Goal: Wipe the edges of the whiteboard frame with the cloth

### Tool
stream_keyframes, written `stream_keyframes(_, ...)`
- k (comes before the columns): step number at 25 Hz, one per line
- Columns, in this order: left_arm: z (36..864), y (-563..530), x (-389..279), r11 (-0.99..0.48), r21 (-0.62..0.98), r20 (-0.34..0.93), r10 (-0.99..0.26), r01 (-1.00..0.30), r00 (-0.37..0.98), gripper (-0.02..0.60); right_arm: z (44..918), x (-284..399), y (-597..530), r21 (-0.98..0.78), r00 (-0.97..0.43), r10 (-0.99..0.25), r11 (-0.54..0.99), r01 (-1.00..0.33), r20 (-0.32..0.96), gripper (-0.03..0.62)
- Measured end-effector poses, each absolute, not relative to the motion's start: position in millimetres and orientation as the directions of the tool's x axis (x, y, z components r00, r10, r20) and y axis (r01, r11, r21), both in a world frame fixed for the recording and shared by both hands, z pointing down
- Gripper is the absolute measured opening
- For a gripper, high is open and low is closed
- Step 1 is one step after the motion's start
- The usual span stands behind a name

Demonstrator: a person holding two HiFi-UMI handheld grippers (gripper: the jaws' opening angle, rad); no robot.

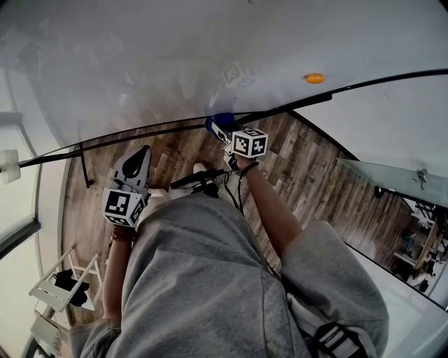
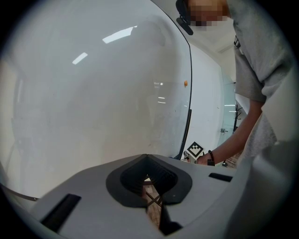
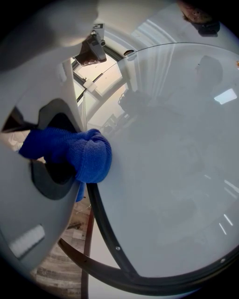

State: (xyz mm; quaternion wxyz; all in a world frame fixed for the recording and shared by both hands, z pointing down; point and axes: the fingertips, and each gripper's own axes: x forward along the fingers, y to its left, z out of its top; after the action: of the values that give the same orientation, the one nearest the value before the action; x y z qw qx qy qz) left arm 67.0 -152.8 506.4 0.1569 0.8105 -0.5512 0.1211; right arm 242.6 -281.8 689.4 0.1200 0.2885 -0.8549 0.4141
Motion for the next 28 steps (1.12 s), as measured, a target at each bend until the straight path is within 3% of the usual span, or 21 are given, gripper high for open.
stream_keyframes(28,503,-137,23,-0.291,0.128,0.374,-0.871,-0.948,0.318,0.006,690,197,-265,-0.656,-0.827,-0.355,0.503,-0.562,0.436,0.115)
